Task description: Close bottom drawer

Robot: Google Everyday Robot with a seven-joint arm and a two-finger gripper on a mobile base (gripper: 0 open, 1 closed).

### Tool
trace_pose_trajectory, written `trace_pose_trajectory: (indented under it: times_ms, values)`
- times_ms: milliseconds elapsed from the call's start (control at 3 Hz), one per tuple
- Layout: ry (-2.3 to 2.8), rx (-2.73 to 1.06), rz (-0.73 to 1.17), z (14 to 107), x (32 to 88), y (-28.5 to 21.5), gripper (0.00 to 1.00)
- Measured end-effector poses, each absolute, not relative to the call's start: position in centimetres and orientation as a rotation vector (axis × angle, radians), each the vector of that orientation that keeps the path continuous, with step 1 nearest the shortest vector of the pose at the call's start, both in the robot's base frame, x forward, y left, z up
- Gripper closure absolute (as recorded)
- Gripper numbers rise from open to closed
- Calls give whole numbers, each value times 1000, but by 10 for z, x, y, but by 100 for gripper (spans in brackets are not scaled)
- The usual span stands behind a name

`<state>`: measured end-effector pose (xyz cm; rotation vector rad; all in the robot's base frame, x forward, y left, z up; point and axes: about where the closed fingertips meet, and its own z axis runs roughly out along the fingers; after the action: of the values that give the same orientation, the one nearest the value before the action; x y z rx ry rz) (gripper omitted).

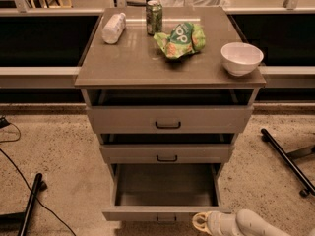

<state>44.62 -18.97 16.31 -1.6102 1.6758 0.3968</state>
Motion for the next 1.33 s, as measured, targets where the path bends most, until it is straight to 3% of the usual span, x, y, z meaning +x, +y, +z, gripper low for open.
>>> trace_pose_trajectory:
  times_ms: [667,1000,1333]
  values:
    - [1854,-1289,281,161,455,-202,100]
    - [1880,-1268,234,158,459,-211,82]
    - [1880,-1268,234,158,459,-211,59]
